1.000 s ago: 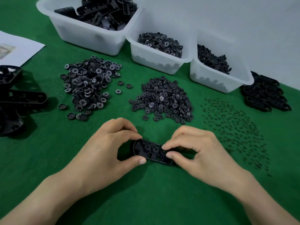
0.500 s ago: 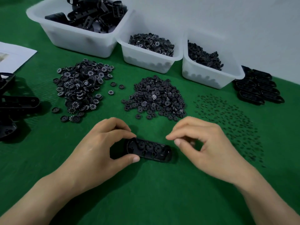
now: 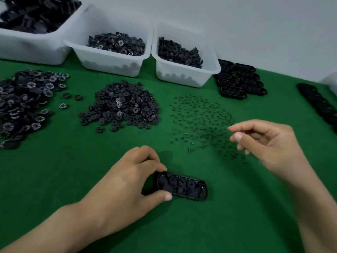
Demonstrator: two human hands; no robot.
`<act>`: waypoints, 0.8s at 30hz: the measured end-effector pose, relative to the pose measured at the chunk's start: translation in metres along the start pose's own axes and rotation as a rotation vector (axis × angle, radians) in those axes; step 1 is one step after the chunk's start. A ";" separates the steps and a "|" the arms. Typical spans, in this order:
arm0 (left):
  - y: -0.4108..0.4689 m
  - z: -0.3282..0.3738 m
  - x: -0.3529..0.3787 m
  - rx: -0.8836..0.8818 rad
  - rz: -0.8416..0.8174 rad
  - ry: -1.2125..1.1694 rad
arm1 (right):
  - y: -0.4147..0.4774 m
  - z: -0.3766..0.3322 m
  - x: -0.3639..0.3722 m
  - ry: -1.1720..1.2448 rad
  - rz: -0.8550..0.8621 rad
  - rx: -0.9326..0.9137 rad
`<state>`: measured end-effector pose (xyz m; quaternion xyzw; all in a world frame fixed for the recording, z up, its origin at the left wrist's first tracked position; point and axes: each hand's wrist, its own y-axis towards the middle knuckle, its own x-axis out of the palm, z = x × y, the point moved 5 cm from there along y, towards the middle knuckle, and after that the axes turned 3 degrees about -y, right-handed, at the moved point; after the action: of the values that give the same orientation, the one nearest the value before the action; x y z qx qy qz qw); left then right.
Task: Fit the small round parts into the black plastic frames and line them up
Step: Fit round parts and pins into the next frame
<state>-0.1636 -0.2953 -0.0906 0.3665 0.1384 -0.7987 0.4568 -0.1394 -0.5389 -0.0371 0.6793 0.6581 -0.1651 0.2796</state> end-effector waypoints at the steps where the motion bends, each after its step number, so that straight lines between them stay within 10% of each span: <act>1: 0.005 0.004 0.005 0.004 -0.003 0.000 | -0.002 0.005 -0.006 -0.001 0.005 0.012; 24: 0.036 0.031 0.042 -0.024 0.091 0.020 | -0.007 0.023 0.006 -0.725 -0.342 -0.193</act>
<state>-0.1614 -0.3581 -0.0953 0.3747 0.1360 -0.7717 0.4956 -0.1426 -0.5486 -0.0600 0.4287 0.6328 -0.3755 0.5242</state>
